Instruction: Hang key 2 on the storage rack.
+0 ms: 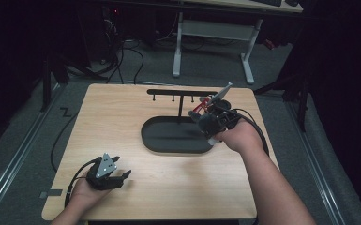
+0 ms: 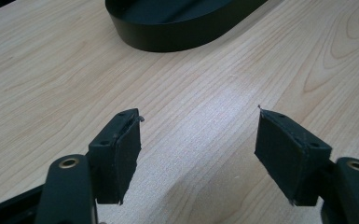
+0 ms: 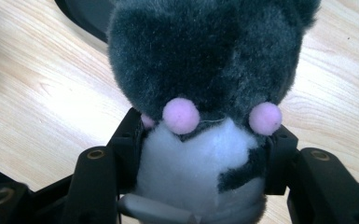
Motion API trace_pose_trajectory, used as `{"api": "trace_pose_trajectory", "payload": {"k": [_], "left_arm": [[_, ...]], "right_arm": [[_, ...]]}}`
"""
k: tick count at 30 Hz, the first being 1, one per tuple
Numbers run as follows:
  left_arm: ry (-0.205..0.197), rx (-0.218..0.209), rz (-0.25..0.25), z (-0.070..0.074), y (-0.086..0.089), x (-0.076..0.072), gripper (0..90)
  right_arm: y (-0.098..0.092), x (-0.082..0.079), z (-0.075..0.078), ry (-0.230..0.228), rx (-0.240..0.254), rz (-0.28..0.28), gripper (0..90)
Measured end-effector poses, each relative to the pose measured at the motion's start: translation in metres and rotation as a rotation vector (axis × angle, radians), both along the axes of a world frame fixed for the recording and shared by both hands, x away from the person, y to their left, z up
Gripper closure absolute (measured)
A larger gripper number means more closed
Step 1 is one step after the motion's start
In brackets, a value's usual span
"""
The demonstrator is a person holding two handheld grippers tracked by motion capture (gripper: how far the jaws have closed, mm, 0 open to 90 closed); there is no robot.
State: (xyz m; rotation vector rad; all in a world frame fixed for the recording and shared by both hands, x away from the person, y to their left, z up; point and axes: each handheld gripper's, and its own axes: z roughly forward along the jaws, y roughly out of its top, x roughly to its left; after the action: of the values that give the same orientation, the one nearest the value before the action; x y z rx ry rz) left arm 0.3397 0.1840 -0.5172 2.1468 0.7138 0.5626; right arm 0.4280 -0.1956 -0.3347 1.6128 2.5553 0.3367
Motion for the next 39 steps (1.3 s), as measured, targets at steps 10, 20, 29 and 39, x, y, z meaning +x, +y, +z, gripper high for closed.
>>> {"api": "trace_pose_trajectory", "payload": {"k": [10, 20, 29, 39], "left_arm": [[0.003, 0.000, -0.001, 0.000, 0.001, 0.000, 31.3], [0.008, 0.004, -0.004, -0.001, 0.001, 0.001, 31.3], [0.010, 0.005, -0.005, -0.001, 0.002, 0.002, 31.3], [0.017, 0.009, -0.008, -0.001, 0.002, 0.002, 31.3]], "right_arm": [[0.006, 0.015, 0.015, 0.000, 0.017, 0.005, 46.3], [0.012, 0.028, 0.026, -0.009, 0.020, 0.004, 46.3], [0.018, 0.041, 0.032, -0.030, -0.001, -0.010, 46.3], [0.013, 0.045, 0.012, -0.012, -0.038, -0.028, 46.2]]}}
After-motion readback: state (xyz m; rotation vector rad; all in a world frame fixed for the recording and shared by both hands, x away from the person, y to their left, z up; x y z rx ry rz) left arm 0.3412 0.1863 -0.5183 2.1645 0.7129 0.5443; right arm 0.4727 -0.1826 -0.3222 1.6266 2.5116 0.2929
